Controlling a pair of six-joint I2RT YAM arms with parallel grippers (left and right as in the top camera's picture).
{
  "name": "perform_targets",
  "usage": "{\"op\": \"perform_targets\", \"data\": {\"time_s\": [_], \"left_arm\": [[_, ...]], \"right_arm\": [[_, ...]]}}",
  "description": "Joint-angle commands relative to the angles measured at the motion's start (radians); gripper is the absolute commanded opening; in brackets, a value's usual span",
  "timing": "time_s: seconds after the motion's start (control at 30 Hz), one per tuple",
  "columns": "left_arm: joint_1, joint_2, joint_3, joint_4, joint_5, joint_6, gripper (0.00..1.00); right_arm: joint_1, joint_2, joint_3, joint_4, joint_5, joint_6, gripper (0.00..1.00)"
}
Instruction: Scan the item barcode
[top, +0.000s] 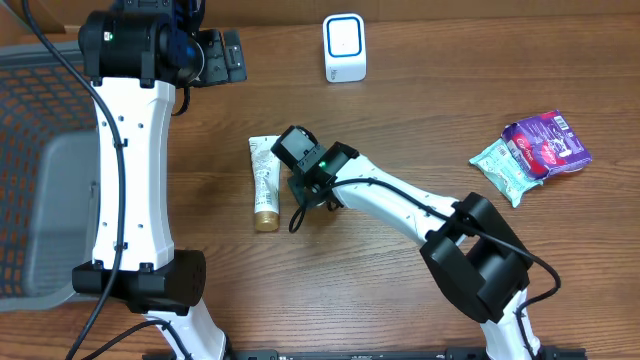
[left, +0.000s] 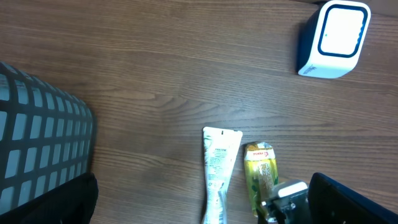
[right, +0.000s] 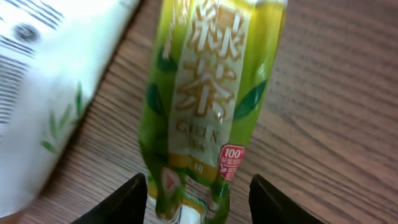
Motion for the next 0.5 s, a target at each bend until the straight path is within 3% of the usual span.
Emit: {"op": "perform_targets", "data": {"time_s": [0.0, 0.07, 0.2, 0.23, 0.37, 0.47], "left_arm": [[-0.006, 0.005, 0.004, 0.004, -0.002, 0.002, 1.00], [-0.006, 0.005, 0.004, 0.004, -0.002, 0.002, 0.99], [-0.006, 0.005, 0.004, 0.004, -0.002, 0.002, 1.00], [-0.006, 0.005, 0.004, 0.004, -0.002, 0.002, 1.00], [-0.006, 0.005, 0.004, 0.004, -0.002, 0.002, 1.00], [-0.006, 0.005, 0.004, 0.003, -0.002, 0.002, 0.99]], "right_arm": [[-0.004, 0.027, -0.013, 0.002, -0.007, 0.011, 0.48], [-0.006, 0.027, -0.013, 0.004, -0.007, 0.012, 0.40], [-0.026, 0.025, -0.011, -0.003, -0.008, 0.060, 0.09], [-0.034, 0.023, -0.009, -0.009, -0.011, 0.067, 0.06], [-0.090, 0.005, 0.010, -0.074, -0.045, 0.066, 0.04], [-0.135, -0.011, 0.024, -0.133, 0.035, 0.032, 0.04]]}}
